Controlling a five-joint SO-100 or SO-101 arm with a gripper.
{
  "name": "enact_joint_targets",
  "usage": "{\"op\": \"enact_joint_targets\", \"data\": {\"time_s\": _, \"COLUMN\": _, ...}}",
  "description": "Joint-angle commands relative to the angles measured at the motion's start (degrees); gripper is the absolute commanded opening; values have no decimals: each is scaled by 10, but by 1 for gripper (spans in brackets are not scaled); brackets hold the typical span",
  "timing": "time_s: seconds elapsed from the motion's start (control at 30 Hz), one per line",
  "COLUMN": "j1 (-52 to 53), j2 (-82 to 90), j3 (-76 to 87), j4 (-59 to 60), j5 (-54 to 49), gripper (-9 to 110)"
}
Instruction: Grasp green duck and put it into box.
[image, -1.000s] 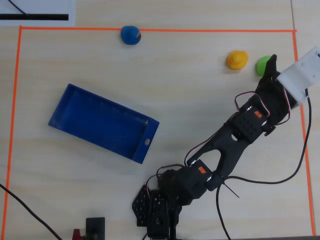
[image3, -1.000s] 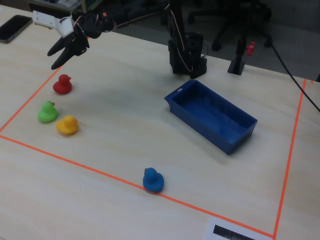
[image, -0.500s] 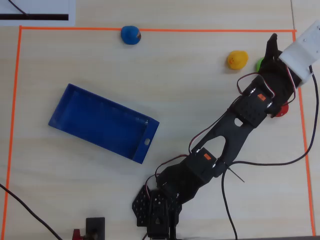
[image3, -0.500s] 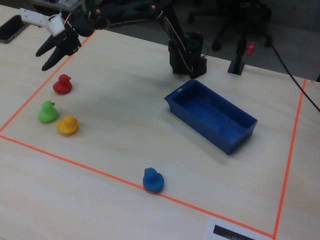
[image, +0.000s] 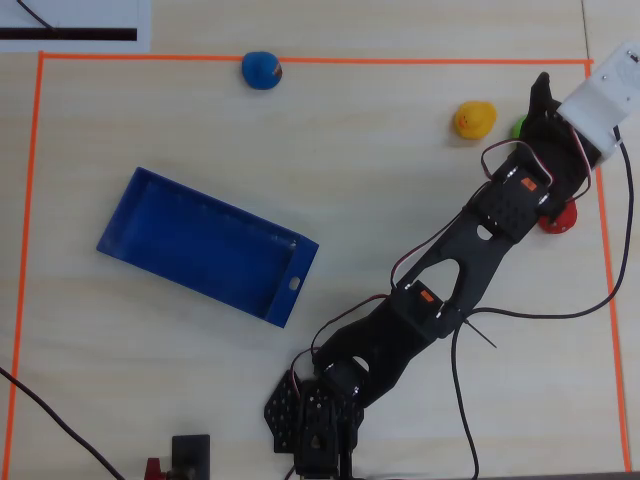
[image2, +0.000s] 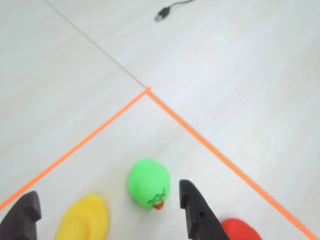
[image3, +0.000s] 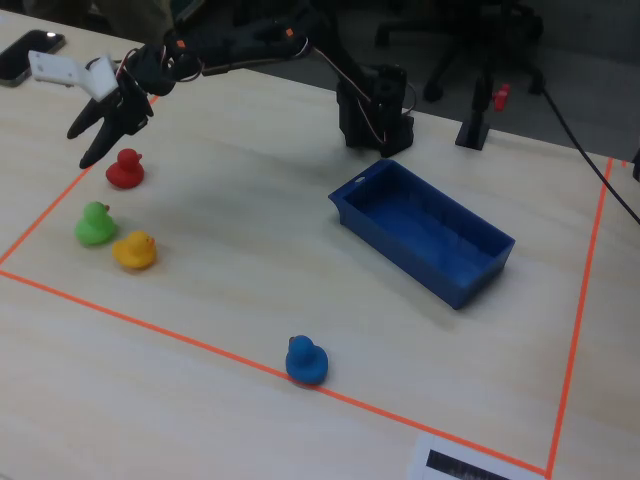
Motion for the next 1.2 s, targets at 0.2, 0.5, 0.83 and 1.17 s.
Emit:
{"op": "enact_joint_targets", "data": {"time_s": 0.2, "j1": 21, "j2": -58, "j3": -98, "j4": -46, "j5": -15, "gripper": 38}}
{"op": "enact_joint_targets", "data": {"time_s": 0.5, "j1": 28, "j2": -105, "j3": -116, "j4": -47, "j5": -13, "gripper": 38}}
{"op": "enact_joint_targets", "data": {"time_s": 0.83, "j1": 15, "j2": -172, "j3": -140, "j4": -50, "j5": -3, "gripper": 38}}
{"op": "enact_joint_targets", "data": {"time_s": 1.17, "j1": 4, "j2": -236, "j3": -205, "j4": -51, "j5": 0, "gripper": 38}}
